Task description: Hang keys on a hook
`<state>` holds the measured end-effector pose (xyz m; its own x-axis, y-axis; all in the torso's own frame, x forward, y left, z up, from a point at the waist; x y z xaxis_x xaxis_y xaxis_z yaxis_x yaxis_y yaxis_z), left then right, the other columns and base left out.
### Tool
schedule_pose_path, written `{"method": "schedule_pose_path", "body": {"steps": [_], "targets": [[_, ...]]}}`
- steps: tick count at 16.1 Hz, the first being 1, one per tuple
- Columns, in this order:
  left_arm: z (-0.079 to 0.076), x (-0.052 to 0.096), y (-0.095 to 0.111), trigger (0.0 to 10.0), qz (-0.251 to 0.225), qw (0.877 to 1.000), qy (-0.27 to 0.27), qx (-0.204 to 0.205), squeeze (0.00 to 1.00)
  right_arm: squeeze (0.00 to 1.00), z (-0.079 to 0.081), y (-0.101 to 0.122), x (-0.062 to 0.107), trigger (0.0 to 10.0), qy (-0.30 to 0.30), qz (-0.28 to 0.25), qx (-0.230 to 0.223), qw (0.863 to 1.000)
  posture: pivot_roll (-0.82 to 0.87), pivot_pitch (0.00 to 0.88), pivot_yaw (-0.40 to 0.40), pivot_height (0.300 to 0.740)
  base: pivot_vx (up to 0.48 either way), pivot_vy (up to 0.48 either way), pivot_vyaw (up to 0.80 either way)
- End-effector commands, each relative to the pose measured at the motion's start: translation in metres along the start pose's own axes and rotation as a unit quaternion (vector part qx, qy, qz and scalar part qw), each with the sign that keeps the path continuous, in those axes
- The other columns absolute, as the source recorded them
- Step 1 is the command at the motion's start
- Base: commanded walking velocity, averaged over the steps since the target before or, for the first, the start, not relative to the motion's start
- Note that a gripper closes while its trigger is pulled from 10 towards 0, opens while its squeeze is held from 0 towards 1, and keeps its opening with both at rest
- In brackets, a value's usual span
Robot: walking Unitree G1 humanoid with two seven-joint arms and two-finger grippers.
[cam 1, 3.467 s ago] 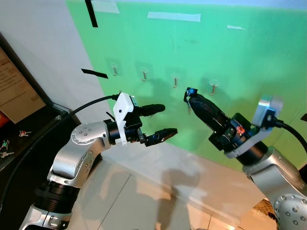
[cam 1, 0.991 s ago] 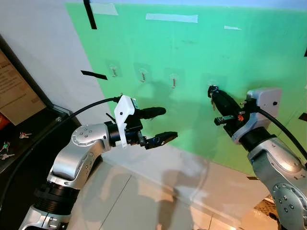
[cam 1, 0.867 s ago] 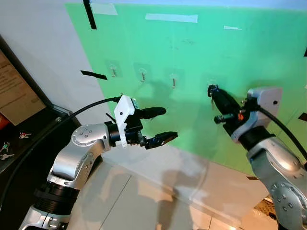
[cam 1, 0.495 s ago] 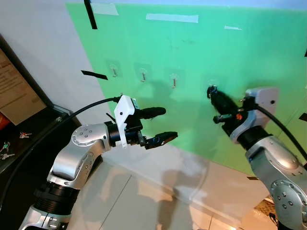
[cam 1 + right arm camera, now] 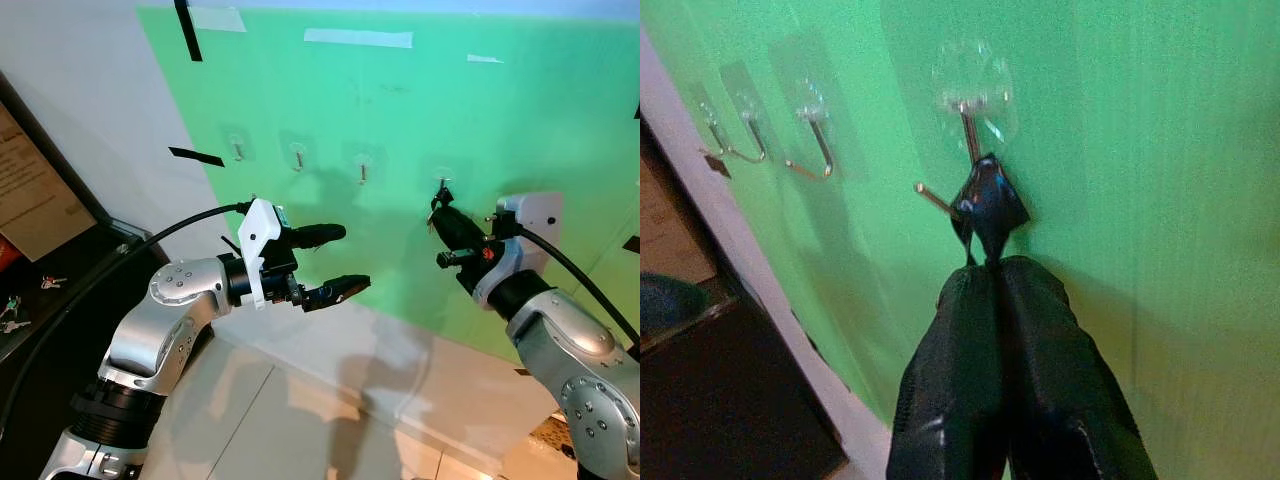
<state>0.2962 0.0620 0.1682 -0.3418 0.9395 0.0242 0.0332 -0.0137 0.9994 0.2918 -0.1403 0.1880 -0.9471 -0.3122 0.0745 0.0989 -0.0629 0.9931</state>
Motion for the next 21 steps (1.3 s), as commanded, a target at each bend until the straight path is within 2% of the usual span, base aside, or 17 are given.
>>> {"method": "schedule_pose_path", "body": {"steps": [1, 2, 6, 7, 8, 9, 10, 11, 12, 13, 14, 16, 18, 19, 21], "targets": [[0.002, 0.005, -0.001, 10.0, 0.010, 1.000, 0.007, -0.004, 0.00, 0.00, 0.004, -0.007, 0.001, 10.0, 0.010, 0.011, -0.007, 1.000, -0.17, 0.000, 0.147, 0.740, 0.000, 0.000, 0.00], [0.001, 0.005, -0.001, 10.0, 0.009, 1.000, 0.006, -0.003, 0.00, 1.00, 0.004, -0.003, 0.003, 10.0, 0.010, -0.005, -0.011, 1.000, -0.18, 0.000, 0.148, 0.740, 0.000, 0.000, 0.00], [-0.002, 0.005, -0.004, 10.0, 0.008, 1.000, 0.002, 0.000, 0.00, 1.00, 0.004, -0.006, 0.016, 10.0, 0.026, -0.021, -0.008, 0.999, -0.20, 0.000, 0.157, 0.740, 0.000, 0.000, 0.00], [-0.003, 0.006, -0.008, 10.0, 0.010, 1.000, 0.002, 0.003, 0.00, 1.00, 0.000, -0.006, 0.023, 10.0, 0.014, -0.034, 0.003, 0.999, -0.22, 0.000, 0.167, 0.740, 0.000, 0.000, 0.00], [-0.005, 0.007, -0.011, 10.0, 0.011, 1.000, 0.005, 0.005, 0.00, 1.00, -0.002, -0.008, 0.031, 10.0, 0.006, -0.048, -0.003, 0.999, -0.23, 0.000, 0.169, 0.740, 0.000, 0.000, 0.00], [-0.003, 0.009, -0.012, 10.0, 0.004, 0.999, 0.031, 0.008, 0.00, 1.00, -0.005, -0.008, 0.036, 10.0, -0.008, -0.062, -0.010, 0.998, -0.22, 0.000, 0.166, 0.740, 0.000, 0.000, 0.00], [-0.001, 0.010, -0.013, 10.0, 0.003, 0.999, 0.045, 0.009, 0.00, 1.00, -0.005, -0.007, 0.038, 10.0, -0.009, -0.066, 0.003, 0.998, -0.22, 0.000, 0.164, 0.740, 0.000, 0.000, 0.00], [0.006, 0.014, -0.021, 10.0, 0.008, 0.995, 0.097, 0.004, 0.00, 1.00, -0.009, -0.016, 0.036, 10.0, -0.028, -0.054, 0.024, 0.998, -0.22, 0.000, 0.151, 0.740, 0.000, 0.000, 0.80], [0.022, 0.023, -0.033, 10.0, 0.020, 0.981, 0.193, -0.011, 0.00, 1.00, -0.020, -0.031, 0.032, 10.0, -0.074, -0.031, 0.049, 0.996, -0.21, 0.000, 0.140, 0.740, 0.000, 0.000, 0.80], [0.030, 0.030, -0.039, 10.0, 0.026, 0.969, 0.244, -0.014, 0.00, 1.00, -0.026, -0.036, 0.030, 10.0, -0.095, -0.025, 0.057, 0.993, -0.20, 0.000, 0.120, 0.740, 0.000, 0.000, 0.80], [0.038, 0.040, -0.044, 10.0, 0.023, 0.951, 0.307, -0.021, 0.00, 1.00, -0.031, -0.044, 0.024, 10.0, -0.114, -0.011, 0.077, 0.990, -0.20, 0.000, 0.120, 0.740, 0.000, 0.000, 0.80], [0.038, 0.048, -0.049, 10.0, 0.030, 0.937, 0.348, -0.023, 0.00, 1.00, -0.034, -0.052, 0.018, 10.0, -0.125, 0.002, 0.089, 0.988, -0.14, 0.000, 0.068, 0.740, 0.000, 0.000, 0.80], [0.033, 0.065, -0.062, 10.0, 0.044, 0.911, 0.409, -0.024, 0.00, 1.00, -0.041, -0.081, 0.008, 10.0, -0.130, 0.051, 0.135, 0.981, -0.10, 0.000, 0.035, 0.740, 0.000, 0.000, 0.80], [0.028, 0.070, -0.069, 10.0, 0.061, 0.903, 0.423, -0.043, 0.00, 1.00, -0.042, -0.090, 0.005, 10.0, -0.133, 0.062, 0.120, 0.982, -0.07, 0.000, 0.011, 0.740, 0.000, 0.000, 0.80], [0.026, 0.072, -0.072, 10.0, 0.064, 0.895, 0.440, -0.038, 0.00, 1.00, -0.040, -0.103, 0.003, 10.0, -0.132, 0.077, 0.097, 0.983, -0.06, 0.000, 0.013, 0.740, 0.000, 0.000, 0.80]]}}
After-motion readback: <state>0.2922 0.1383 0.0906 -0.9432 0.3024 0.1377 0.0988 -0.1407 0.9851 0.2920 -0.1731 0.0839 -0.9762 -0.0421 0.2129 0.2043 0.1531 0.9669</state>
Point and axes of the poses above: a point about 5 cm out from each wrist's last joint towards the gripper, its own x axis pointing back from the gripper into the wrist, its own y axis along the axis of the wrist's last joint, z = x × y, the point moved 5 cm from there along -x, pointing out of the wrist towards the gripper, and after that the axes turned 2 degrees about x, right-handed, at the moved point
